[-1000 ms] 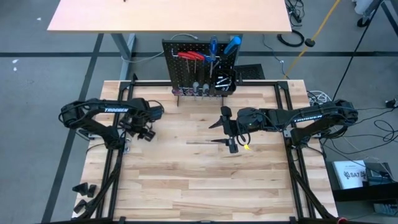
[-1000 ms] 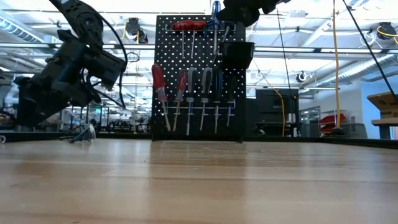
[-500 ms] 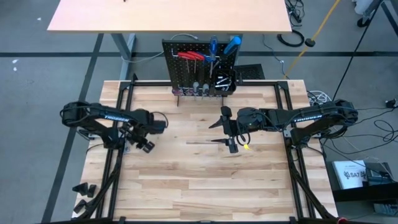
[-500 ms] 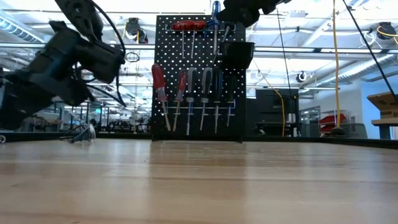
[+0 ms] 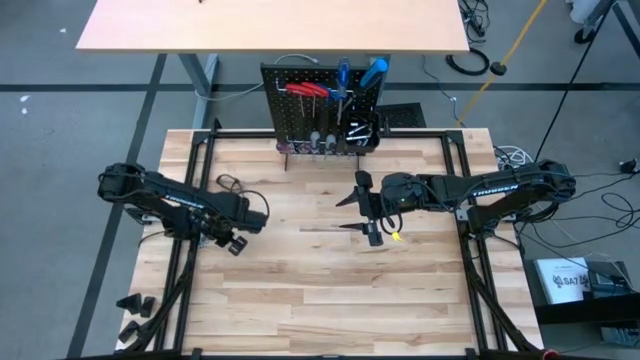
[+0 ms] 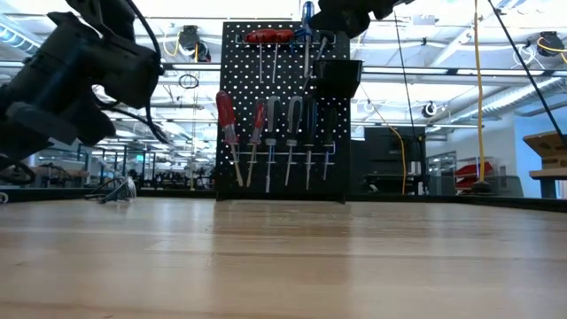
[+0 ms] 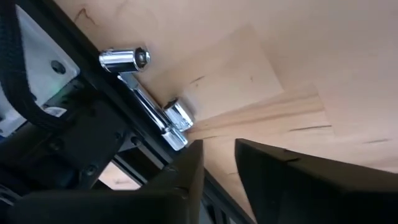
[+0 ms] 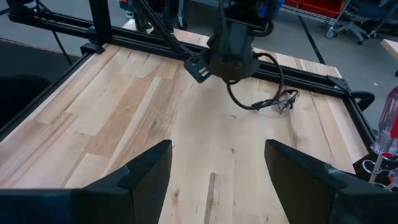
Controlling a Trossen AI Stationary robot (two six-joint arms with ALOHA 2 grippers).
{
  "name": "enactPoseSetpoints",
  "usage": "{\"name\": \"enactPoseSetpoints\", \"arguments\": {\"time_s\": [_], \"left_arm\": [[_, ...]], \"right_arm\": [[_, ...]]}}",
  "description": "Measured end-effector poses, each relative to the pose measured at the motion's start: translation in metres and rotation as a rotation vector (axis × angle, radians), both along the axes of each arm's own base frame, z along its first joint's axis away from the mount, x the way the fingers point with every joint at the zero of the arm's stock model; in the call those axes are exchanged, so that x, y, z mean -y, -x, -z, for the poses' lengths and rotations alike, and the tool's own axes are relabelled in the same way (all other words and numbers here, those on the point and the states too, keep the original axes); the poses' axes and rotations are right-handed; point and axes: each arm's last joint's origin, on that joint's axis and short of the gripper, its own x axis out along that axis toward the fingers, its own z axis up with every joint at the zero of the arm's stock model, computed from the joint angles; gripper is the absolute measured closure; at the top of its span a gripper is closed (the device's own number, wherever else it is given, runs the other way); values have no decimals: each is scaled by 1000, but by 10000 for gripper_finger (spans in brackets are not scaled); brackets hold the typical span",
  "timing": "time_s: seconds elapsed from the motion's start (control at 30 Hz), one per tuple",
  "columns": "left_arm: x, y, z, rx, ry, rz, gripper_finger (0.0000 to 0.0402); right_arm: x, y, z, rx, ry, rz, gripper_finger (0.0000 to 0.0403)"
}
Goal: Hang tools onto peg board
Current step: Put the socket wrench into the black bin on the peg board
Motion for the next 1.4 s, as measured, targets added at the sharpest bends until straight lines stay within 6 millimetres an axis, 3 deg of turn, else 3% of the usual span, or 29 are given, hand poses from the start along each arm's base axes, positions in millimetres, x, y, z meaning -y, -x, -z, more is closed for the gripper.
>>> {"name": "enactPoseSetpoints", "arguments": {"time_s": [0.2,0.53,0.9,1.13,1.4], "left_arm": [[13,1,0,-6,-65,18,391],[44,5,15,-73,-318,65,399],[61,13,37,-408,-496,156,401],[67,9,55,-409,-459,175,401],[67,10,59,-388,-456,174,401]], "right_arm": [[0,0,0,-1,2,-1,154],[0,0,0,-1,3,-1,154],[0,0,0,2,3,-1,154],[0,0,0,2,3,-1,154],[0,0,0,0,1,-1,154]]}}
